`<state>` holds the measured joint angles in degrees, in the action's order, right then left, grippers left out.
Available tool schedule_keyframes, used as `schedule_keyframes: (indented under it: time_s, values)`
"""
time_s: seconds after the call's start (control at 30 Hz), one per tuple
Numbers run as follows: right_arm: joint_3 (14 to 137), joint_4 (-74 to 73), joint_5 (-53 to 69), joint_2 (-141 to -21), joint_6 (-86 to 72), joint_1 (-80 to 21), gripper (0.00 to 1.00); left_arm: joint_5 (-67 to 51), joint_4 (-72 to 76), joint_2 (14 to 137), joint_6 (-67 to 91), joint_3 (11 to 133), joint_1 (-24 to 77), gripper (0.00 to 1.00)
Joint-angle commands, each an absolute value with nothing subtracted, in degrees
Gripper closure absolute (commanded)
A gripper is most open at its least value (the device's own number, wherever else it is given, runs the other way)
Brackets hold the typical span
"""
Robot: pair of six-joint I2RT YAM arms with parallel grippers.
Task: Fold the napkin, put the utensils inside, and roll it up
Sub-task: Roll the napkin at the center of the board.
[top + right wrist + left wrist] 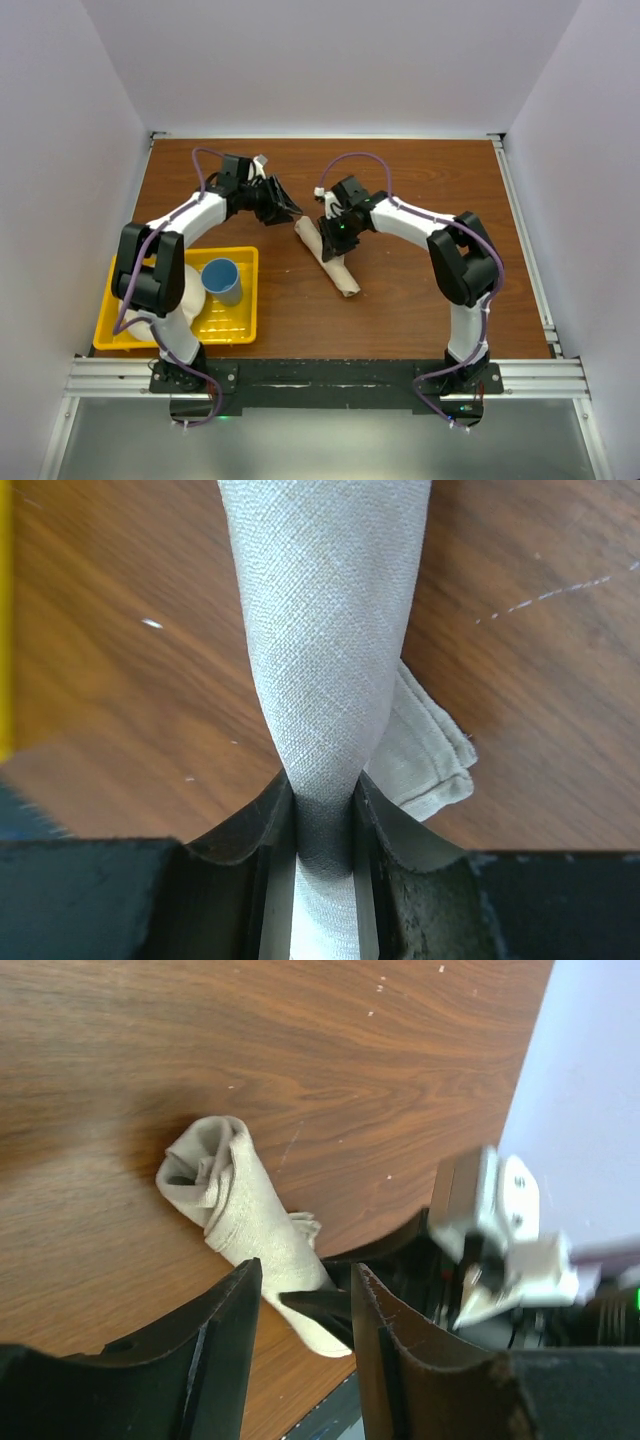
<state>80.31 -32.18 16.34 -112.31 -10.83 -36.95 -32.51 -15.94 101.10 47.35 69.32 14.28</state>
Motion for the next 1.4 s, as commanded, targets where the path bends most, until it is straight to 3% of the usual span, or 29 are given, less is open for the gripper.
schedule_keyframes:
  time_s: [0.0,0.2,0.53,0.63,0.77,0.9,1.13,1.37]
  values:
    - [75.7,-22.8,39.2,-112.1,-18.3,-32.0,0.82,-36.5,-12.0,103.3,48.8,70.7,16.2,0.55]
    - [70.7,-14.0,51.5,-114.9,-23.0,-24.7,0.82,-38.8,-7.3,107.0,51.9,72.0,21.1,0.55]
    - [71.2,-21.3,53.2,-118.8,-15.9,-19.8,0.72,-37.7,-4.1,117.9,51.6,77.9,22.7,0.56]
    - [72.4,-25.1,49.5,-117.7,-13.8,-19.8,0.65,-36.8,-6.0,120.7,49.9,78.9,22.7,0.57]
    - [75.2,-31.4,42.4,-113.8,-10.6,-20.0,0.49,-35.9,-6.5,121.6,48.5,78.3,22.7,0.57]
    - [76.3,-38.0,34.8,-108.0,-8.4,-21.1,0.43,-35.9,-6.2,121.9,48.4,77.7,22.7,0.58]
    - [68.6,-37.1,23.2,-99.2,-9.7,-26.0,0.42,-35.9,-6.4,121.8,48.7,78.0,22.6,0.58]
    - [58.6,-33.0,9.4,-96.5,-14.7,-29.7,0.47,-35.9,-8.0,122.0,47.8,78.6,22.6,0.58]
